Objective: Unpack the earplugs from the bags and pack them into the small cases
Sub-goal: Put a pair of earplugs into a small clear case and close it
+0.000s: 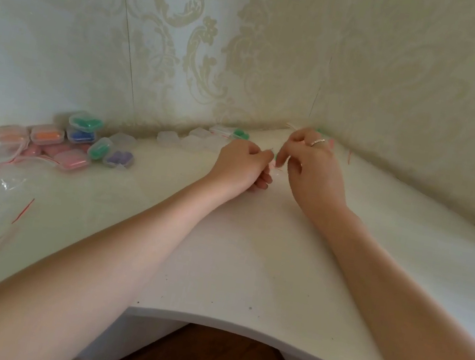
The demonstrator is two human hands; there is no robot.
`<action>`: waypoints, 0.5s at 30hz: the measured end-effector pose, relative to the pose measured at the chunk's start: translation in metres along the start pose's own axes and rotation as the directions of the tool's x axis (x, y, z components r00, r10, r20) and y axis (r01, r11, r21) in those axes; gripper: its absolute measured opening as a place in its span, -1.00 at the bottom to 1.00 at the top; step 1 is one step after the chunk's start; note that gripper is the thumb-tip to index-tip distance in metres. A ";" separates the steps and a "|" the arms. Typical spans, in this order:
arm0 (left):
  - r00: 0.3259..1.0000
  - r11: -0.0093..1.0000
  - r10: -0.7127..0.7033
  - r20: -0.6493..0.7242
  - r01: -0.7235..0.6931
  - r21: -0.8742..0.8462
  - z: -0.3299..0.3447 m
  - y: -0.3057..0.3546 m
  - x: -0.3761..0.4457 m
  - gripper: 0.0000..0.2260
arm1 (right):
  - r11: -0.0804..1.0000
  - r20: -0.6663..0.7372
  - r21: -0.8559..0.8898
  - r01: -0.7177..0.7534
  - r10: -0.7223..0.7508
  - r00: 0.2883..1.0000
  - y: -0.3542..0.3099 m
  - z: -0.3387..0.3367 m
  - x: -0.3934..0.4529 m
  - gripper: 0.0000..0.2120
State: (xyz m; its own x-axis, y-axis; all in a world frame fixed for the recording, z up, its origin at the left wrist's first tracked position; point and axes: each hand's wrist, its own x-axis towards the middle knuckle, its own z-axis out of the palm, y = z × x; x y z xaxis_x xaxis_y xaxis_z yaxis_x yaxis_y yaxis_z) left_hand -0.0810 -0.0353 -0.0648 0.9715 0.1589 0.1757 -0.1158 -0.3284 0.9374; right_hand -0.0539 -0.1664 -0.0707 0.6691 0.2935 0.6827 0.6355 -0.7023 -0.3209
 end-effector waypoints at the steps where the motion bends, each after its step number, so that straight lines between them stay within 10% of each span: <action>1: 0.999 0.999 0.035 -0.015 -0.035 0.005 0.000 0.000 -0.001 -0.74 | 0.999 0.036 -0.038 0.014 -0.012 0.999 -0.001 0.000 -0.001 -0.70; 4: 0.981 0.976 0.194 -0.005 -0.192 0.101 0.002 0.001 -0.007 -0.73 | 0.995 0.104 -0.095 -0.029 0.039 0.994 0.000 0.003 -0.001 -0.74; 9: 0.909 0.869 0.415 0.038 -0.409 0.279 0.003 0.000 -0.010 -0.73 | 0.922 0.256 0.308 -0.234 0.157 0.954 -0.006 0.001 -0.003 -0.71; 15: 0.930 0.927 0.357 -0.084 -0.341 0.157 0.002 0.001 -0.010 -0.64 | 0.840 0.254 0.441 -0.316 0.221 0.942 0.003 0.002 0.002 -0.84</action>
State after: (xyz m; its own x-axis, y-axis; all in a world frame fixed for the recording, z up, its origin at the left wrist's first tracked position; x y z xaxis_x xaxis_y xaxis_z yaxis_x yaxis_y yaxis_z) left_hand -0.0900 -0.0386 -0.0660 0.8453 0.1092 0.5230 -0.4063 -0.5043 0.7620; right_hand -0.0503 -0.1670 -0.0718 0.8681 0.2860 0.4057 0.4926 -0.3966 -0.7746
